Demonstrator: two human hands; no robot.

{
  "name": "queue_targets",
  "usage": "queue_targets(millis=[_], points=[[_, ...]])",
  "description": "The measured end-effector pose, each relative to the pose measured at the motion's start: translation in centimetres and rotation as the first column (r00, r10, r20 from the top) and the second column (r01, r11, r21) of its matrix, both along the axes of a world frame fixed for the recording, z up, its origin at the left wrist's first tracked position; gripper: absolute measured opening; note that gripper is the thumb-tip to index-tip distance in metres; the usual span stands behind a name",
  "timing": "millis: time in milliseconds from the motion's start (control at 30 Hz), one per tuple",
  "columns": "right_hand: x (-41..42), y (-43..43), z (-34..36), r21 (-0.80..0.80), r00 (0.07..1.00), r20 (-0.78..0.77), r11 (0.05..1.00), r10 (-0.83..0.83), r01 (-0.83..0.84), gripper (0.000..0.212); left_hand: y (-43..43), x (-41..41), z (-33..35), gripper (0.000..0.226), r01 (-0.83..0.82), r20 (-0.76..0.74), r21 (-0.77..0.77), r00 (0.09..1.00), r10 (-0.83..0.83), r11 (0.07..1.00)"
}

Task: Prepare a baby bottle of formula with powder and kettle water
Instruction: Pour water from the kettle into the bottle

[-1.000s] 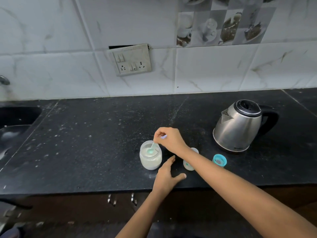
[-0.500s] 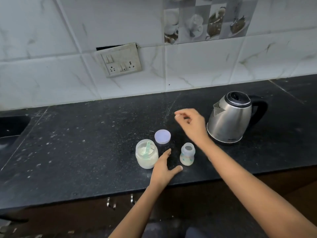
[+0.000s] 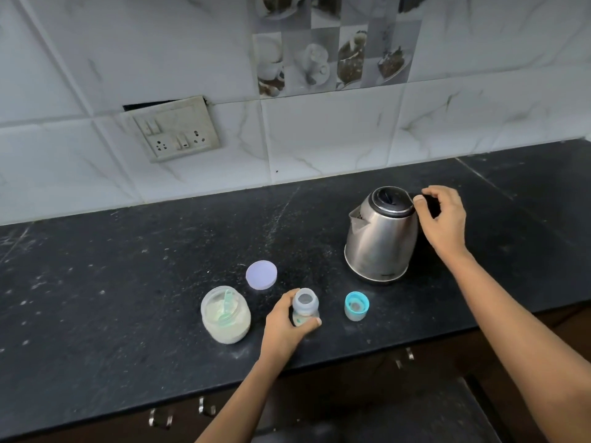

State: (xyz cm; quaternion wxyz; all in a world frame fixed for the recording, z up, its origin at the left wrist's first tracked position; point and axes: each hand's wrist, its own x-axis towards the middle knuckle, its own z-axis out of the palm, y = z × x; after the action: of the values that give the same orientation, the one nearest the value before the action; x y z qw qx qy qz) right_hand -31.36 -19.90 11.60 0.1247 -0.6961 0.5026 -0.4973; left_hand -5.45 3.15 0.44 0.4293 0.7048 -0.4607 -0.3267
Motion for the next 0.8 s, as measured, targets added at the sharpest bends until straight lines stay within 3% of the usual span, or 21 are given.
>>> queue_targets(millis=[100, 300, 567, 667, 800], points=[[-0.8, -1.7, -0.1, 0.059, 0.999, -0.044, 0.998, 0.022, -0.019, 0.042, -0.2, -0.7, 0.0, 0.051, -0.061, -0.019, -0.041, 0.998, 0.06, 0.997], [-2.4, -3.2, -1.0, 0.389, 0.978, 0.206, 0.914, 0.038, -0.117, 0.031, -1.1, -1.3, 0.2, 0.048, -0.151, -0.056, -0.068, 0.987, 0.147, 0.986], [-1.5, -0.9, -1.5, 0.21, 0.858, 0.507, 0.954, 0.08, -0.213, 0.04, -2.4, -1.6, 0.4, 0.048, -0.208, -0.061, -0.074, 0.977, 0.204, 0.975], [-2.1, -1.4, -1.6, 0.182, 0.866, 0.49, 0.96, 0.097, -0.211, 0.043, -2.9, -1.5, 0.6, 0.047, -0.201, -0.052, -0.073, 0.979, 0.198, 0.977], [-2.2, -2.3, 0.2, 0.129, 0.915, 0.346, 0.956, 0.206, -0.264, 0.049, -3.6, -1.5, 0.9, 0.047, -0.185, -0.034, -0.075, 0.983, 0.183, 0.98]])
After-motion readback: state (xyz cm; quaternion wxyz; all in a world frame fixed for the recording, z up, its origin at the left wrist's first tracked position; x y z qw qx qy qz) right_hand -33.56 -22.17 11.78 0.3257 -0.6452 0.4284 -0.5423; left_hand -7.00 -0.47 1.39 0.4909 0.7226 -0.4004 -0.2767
